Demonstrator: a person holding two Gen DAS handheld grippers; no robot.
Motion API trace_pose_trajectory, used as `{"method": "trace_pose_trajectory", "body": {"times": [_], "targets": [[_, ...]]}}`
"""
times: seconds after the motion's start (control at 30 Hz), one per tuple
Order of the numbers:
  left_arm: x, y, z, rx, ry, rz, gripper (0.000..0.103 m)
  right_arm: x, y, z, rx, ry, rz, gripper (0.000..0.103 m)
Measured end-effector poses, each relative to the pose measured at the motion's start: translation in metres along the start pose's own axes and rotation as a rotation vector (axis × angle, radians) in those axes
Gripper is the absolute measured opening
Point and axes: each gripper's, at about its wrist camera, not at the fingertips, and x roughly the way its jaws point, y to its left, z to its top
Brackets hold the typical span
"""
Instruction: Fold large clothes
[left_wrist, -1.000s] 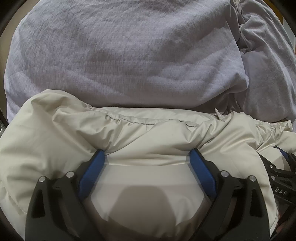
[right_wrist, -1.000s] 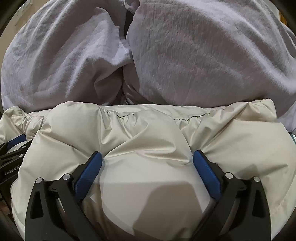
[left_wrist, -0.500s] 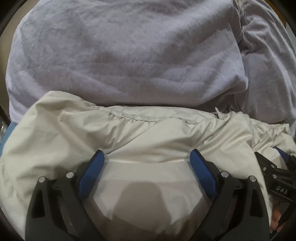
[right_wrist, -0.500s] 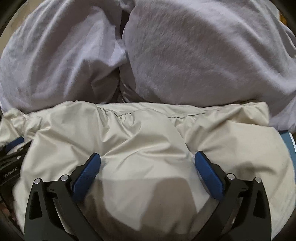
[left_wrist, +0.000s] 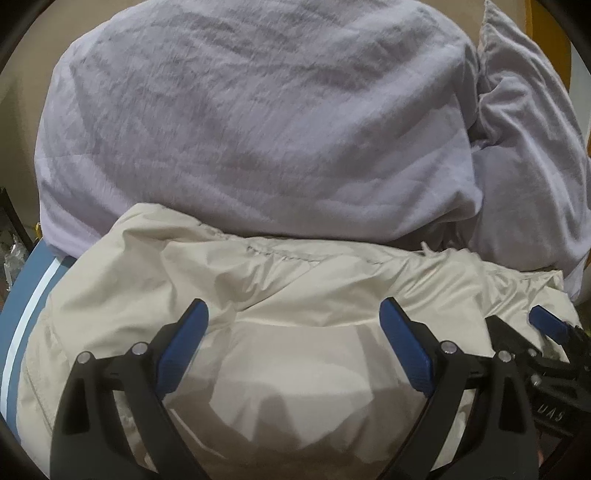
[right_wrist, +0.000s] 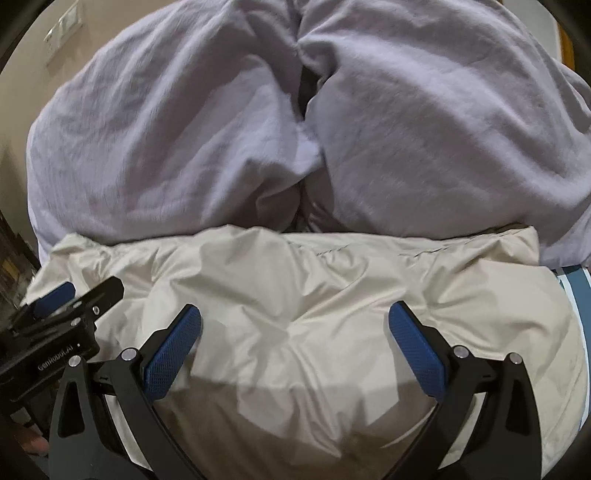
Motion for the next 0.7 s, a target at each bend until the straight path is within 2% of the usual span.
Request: {"method": "trace_pose_trajectory", "body": {"times": [0.17, 0.43, 0.7], "targets": [[0.019, 0.007, -0.007, -0.004, 0.030, 0.021, 0.094, 0.016, 0.000, -0.006, -0.014, -0.004, -0.022, 0.102], [0.037, 0.009, -0.011, 0.017, 0.030, 0.006, 0.100, 0.028, -0.003, -0.008, -0.005, -0.016, -0.019, 0.102], [0.051, 0.006, -0.016, 0.021, 0.028, -0.001, 0.101, 0.028, -0.007, -0.016, 0.009, -0.030, -0.012, 0.102]]}}
